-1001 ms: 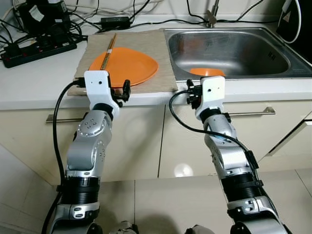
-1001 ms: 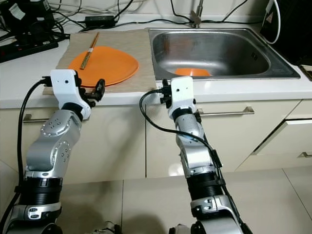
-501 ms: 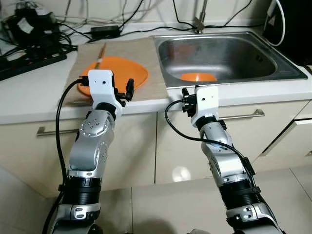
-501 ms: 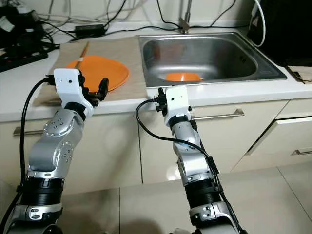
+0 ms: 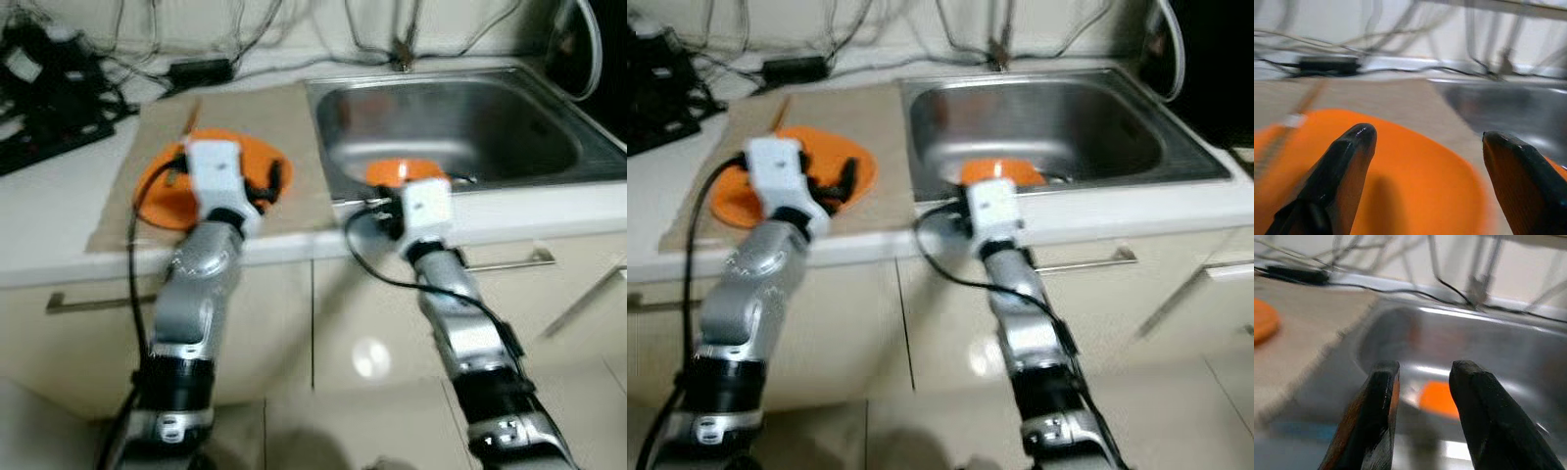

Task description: Kitchen organization

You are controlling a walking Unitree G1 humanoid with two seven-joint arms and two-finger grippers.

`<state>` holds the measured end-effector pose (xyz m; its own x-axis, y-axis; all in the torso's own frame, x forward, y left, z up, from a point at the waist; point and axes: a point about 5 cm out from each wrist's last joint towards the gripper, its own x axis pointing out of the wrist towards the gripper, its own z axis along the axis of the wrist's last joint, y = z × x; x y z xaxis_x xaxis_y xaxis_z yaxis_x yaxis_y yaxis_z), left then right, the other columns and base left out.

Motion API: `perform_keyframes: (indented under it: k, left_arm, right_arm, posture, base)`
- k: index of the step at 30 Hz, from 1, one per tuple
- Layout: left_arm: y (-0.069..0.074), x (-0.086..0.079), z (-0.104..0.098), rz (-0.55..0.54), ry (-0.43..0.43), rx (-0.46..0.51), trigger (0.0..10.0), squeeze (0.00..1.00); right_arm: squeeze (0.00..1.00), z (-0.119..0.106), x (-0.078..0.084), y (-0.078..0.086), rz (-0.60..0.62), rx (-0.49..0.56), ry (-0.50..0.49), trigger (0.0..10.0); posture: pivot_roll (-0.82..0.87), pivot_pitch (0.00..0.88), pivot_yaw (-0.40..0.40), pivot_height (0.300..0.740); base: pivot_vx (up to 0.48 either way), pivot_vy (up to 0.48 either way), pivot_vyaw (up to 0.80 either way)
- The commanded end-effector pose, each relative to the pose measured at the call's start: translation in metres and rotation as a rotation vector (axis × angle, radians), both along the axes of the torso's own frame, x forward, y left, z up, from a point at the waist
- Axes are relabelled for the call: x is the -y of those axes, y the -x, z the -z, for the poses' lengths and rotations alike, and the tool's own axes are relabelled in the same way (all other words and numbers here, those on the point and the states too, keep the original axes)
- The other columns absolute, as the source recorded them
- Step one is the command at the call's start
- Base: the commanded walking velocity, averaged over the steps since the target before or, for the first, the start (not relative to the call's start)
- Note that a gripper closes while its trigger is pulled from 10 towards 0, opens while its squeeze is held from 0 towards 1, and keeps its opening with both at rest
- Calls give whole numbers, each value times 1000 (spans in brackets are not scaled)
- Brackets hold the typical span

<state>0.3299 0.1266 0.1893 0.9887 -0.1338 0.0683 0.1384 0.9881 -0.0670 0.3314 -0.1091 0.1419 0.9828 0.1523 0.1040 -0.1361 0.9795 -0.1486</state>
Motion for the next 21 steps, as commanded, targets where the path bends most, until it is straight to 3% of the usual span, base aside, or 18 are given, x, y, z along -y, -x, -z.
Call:
perform_keyframes:
  k: [1, 9, 21]
  left_arm:
    - [0, -10, -1, -40, 1, 7, 10000, 0]
    - [1, -7, 1, -53, -14, -2, 10000, 0]
    - [0, -4, -1, -53, -24, 0, 10000, 0]
  right_arm:
    - [0, -4, -12, 0, -37, 13, -1, 10000]
    - [0, -3, -13, 0, -43, 14, -2, 10000]
    - [0, -2, -14, 1, -43, 10, -6, 10000]
  posture:
    - [-5, 0, 36, 707]
    - [-1, 0, 33, 707]
    - [-3, 0, 39, 707]
  base:
    - [375, 300, 0]
    - [332, 91, 0]
    - [0, 0, 0]
